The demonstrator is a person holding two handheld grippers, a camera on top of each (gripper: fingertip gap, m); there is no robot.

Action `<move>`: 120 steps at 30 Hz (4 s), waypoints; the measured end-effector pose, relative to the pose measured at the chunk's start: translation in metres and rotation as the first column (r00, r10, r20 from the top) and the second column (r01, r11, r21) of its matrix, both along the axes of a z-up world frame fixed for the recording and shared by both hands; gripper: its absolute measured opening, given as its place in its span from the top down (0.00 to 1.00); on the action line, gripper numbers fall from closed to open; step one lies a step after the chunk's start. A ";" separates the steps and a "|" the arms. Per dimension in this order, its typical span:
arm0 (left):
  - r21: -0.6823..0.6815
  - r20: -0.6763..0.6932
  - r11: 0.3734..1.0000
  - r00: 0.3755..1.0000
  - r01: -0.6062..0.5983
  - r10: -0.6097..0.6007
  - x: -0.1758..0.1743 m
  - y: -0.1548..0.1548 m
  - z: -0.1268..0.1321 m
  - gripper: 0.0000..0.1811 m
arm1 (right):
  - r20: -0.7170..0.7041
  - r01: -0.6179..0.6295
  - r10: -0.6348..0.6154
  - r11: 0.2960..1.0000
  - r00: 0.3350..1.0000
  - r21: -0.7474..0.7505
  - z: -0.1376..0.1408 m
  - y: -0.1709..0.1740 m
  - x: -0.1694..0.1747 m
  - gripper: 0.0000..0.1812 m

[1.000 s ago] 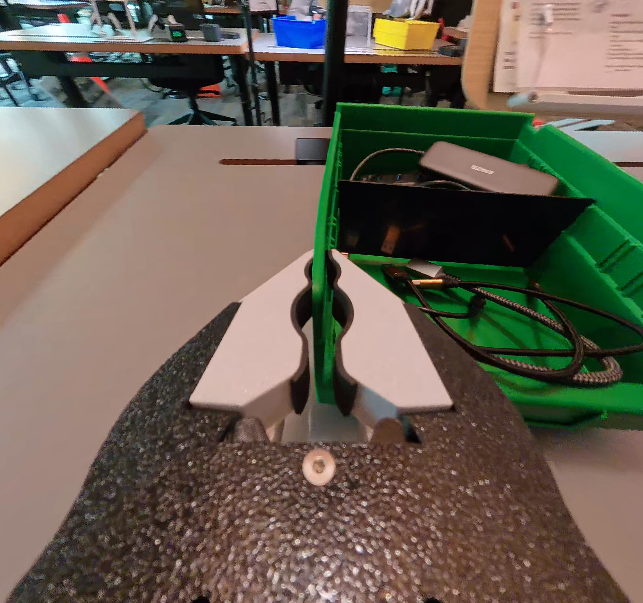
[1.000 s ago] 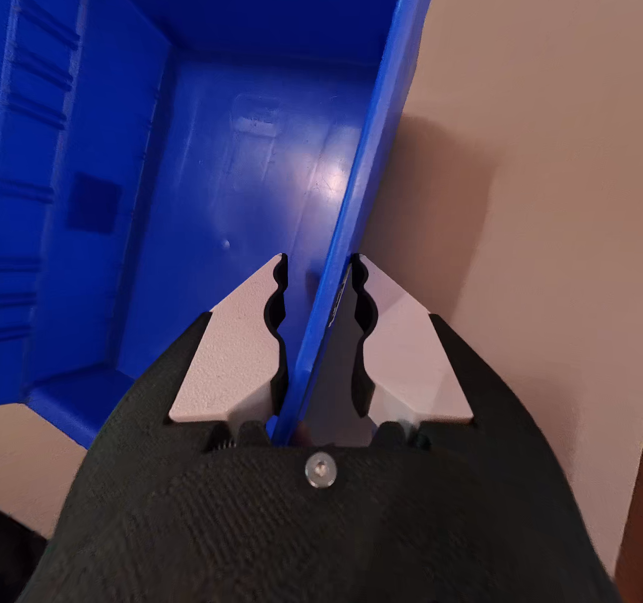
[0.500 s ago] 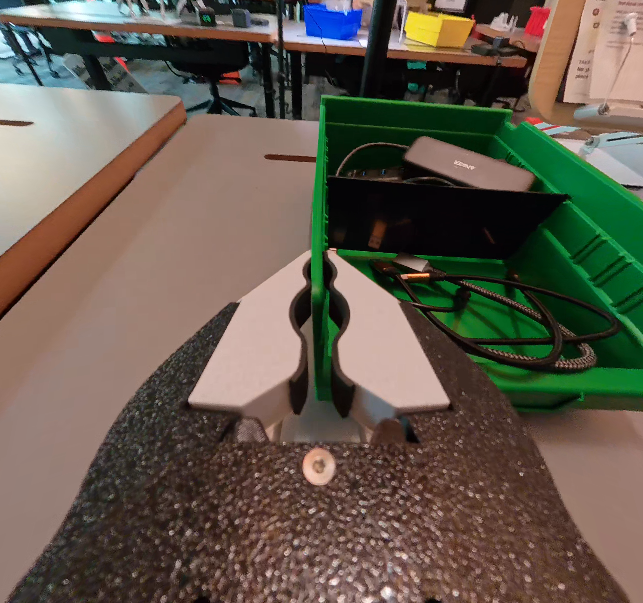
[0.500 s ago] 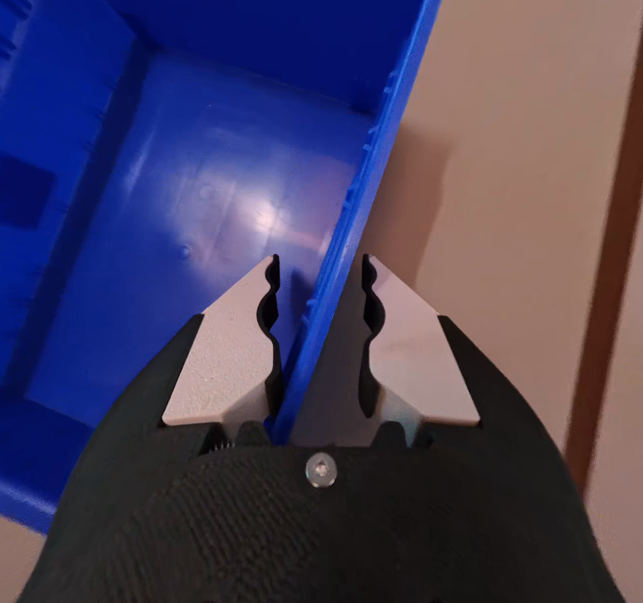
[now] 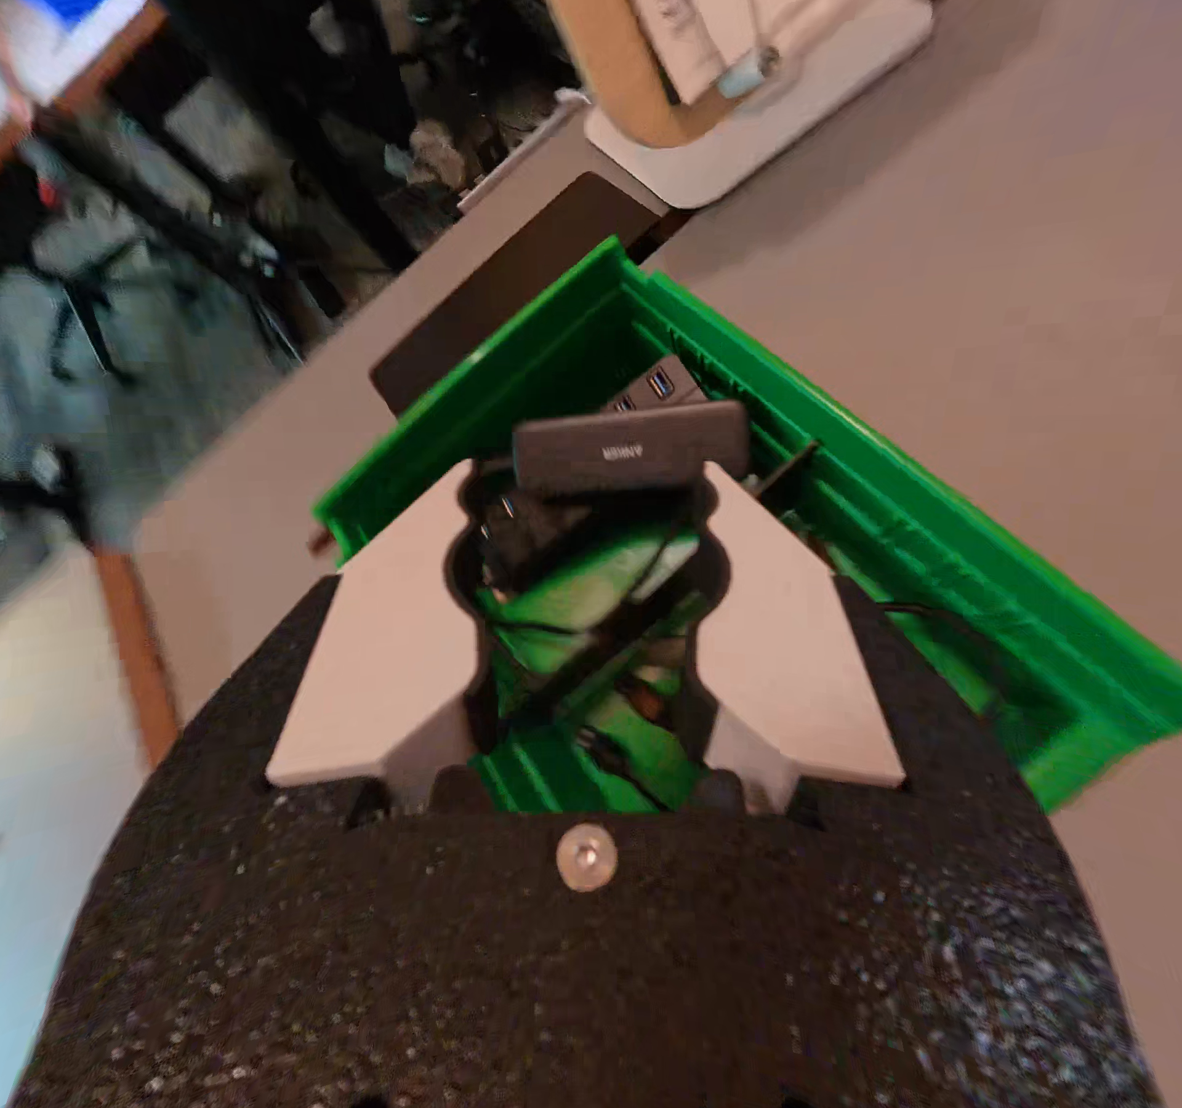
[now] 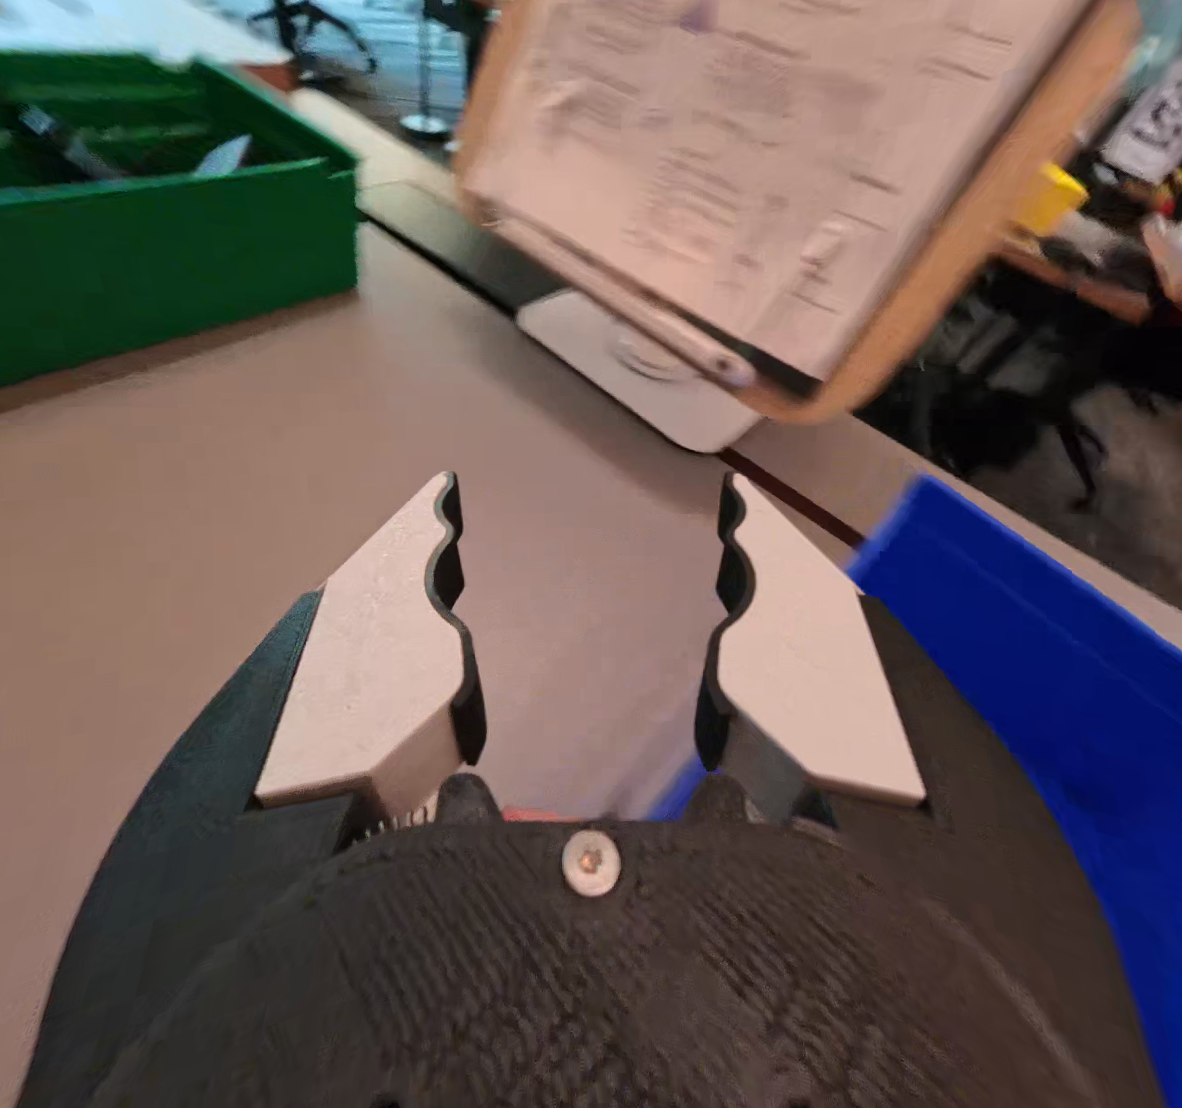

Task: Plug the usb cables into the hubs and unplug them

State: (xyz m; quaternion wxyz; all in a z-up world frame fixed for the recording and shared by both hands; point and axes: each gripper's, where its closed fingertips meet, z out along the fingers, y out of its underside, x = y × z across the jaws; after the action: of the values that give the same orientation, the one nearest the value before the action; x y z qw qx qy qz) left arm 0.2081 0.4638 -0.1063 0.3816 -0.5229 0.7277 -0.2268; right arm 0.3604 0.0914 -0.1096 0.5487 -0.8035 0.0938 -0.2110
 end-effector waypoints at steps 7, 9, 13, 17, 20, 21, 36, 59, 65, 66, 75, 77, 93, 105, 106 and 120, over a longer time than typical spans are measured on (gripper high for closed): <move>0.380 -0.498 0.787 0.824 0.486 -0.268 0.036 0.020 -0.054 0.54 | 0.361 -0.111 0.144 0.988 0.922 -0.110 -0.044 0.052 -0.064 0.56; 0.397 -0.576 0.723 0.766 0.566 -0.284 0.037 0.020 -0.072 0.52 | 0.322 -0.171 0.173 0.985 0.931 -0.037 -0.043 0.058 -0.078 0.53; 0.426 -0.622 0.645 0.723 0.634 -0.301 0.050 0.012 -0.092 0.56 | 0.148 -0.260 0.256 0.966 0.955 0.007 -0.064 0.071 -0.093 0.49; 0.386 -0.686 0.587 0.647 0.711 -0.332 0.050 0.003 -0.105 0.70 | 0.194 -0.201 0.195 0.980 0.961 0.012 -0.062 0.069 -0.083 0.48; 0.434 -0.699 0.568 0.659 0.699 -0.277 0.051 0.008 -0.102 0.73 | 0.203 -0.126 0.123 0.992 0.971 0.002 -0.062 0.062 -0.067 0.49; 0.478 -0.684 0.558 0.686 0.678 -0.248 0.053 0.011 -0.095 0.74 | 0.199 -0.110 0.106 0.994 0.974 0.008 -0.063 0.060 -0.062 0.49; 0.522 -0.049 0.824 0.972 0.219 -0.228 0.039 -0.006 0.117 0.81 | 0.118 -0.122 0.110 0.988 0.987 0.091 -0.066 0.061 -0.061 0.49; -0.334 0.492 0.784 0.806 0.523 -0.328 0.055 -0.318 0.036 0.95 | 0.197 -0.344 0.283 0.817 0.939 0.463 0.000 0.055 -0.102 0.50; -0.640 0.560 0.510 0.803 0.575 -0.202 0.067 -0.328 0.015 0.95 | 0.114 -0.389 0.387 0.770 0.915 0.506 -0.001 0.054 -0.111 0.68; -0.662 0.570 0.479 0.802 0.576 -0.176 0.068 -0.326 0.014 0.95 | 0.077 -0.396 0.415 0.773 0.907 0.496 -0.005 0.056 -0.113 0.73; -0.653 0.679 0.325 0.719 0.684 -0.151 0.059 -0.326 0.022 0.95 | -0.125 -0.407 0.520 0.777 0.845 0.481 -0.021 0.064 -0.121 0.82; -0.652 0.693 0.281 0.704 0.705 -0.158 0.056 -0.329 0.023 0.95 | -0.157 -0.432 0.569 0.751 0.807 0.499 -0.022 0.063 -0.127 0.86; -0.696 0.603 0.308 0.761 0.649 -0.240 0.054 -0.316 0.013 0.94 | -0.347 -0.428 0.607 0.773 0.715 0.469 -0.033 0.056 -0.125 0.92; -0.921 0.295 -0.218 0.943 0.324 0.157 0.079 -0.286 -0.020 0.95 | 0.388 -0.306 0.231 0.941 0.892 0.143 -0.043 0.073 -0.103 0.55; -0.910 0.290 -0.260 0.944 0.323 0.158 0.079 -0.286 -0.019 0.95 | 0.388 -0.294 0.218 0.944 0.896 0.147 -0.044 0.074 -0.101 0.59; -0.892 0.289 -0.321 0.948 0.317 0.133 0.078 -0.283 -0.019 0.95 | 0.349 -0.355 0.258 0.901 0.901 0.251 -0.037 0.073 -0.109 0.73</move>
State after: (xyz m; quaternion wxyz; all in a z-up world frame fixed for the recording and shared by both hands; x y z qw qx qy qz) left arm 0.2859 0.1805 -0.1256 -0.1239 -0.5137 0.2176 -0.8206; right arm 0.2509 0.1641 -0.1462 0.7016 -0.6697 -0.0900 -0.2261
